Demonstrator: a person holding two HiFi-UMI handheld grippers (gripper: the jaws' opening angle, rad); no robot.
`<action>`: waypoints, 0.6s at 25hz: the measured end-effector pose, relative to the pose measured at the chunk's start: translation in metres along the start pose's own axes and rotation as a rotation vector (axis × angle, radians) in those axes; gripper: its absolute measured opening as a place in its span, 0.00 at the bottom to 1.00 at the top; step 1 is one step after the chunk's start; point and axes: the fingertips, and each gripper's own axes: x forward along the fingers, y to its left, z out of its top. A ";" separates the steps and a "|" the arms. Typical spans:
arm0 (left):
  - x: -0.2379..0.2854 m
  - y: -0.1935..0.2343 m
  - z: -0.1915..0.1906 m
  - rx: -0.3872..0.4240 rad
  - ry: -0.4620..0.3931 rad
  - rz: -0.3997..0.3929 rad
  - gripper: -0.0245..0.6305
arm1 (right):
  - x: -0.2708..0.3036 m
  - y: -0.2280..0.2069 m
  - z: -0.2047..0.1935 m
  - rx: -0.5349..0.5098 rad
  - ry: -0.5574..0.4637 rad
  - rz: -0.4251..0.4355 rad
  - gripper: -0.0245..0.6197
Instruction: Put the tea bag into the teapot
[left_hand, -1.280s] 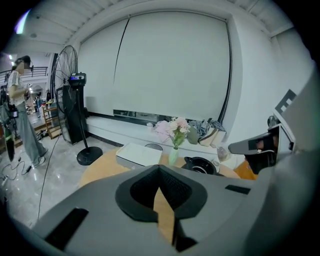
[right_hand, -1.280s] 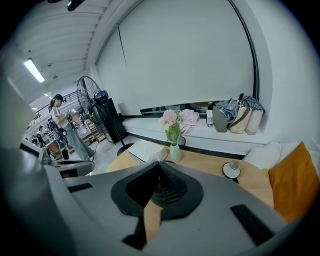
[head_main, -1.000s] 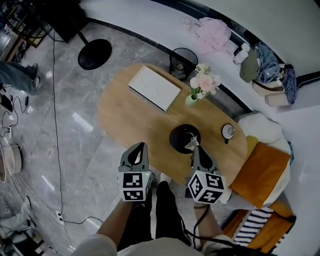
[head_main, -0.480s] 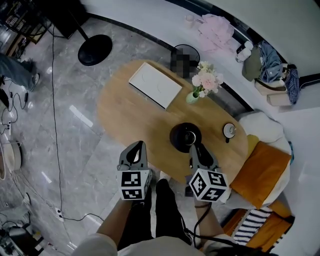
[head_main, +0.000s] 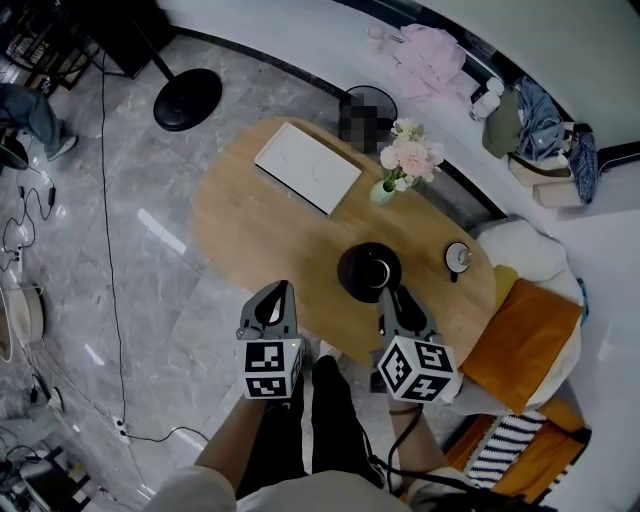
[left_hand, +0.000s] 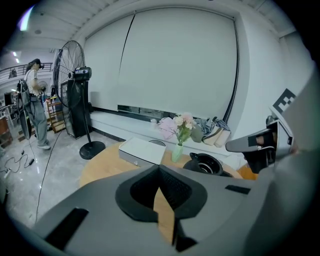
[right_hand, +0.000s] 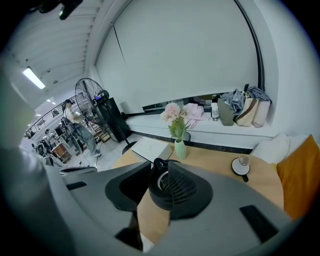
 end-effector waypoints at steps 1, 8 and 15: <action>0.000 0.000 0.000 0.000 0.000 0.000 0.05 | 0.000 0.000 0.000 0.000 0.000 0.000 0.23; -0.004 -0.002 0.004 0.010 -0.002 0.000 0.05 | -0.005 0.004 0.002 -0.012 -0.007 0.003 0.22; -0.013 -0.008 0.022 0.025 -0.025 -0.019 0.05 | -0.019 0.010 0.014 -0.027 -0.026 -0.005 0.19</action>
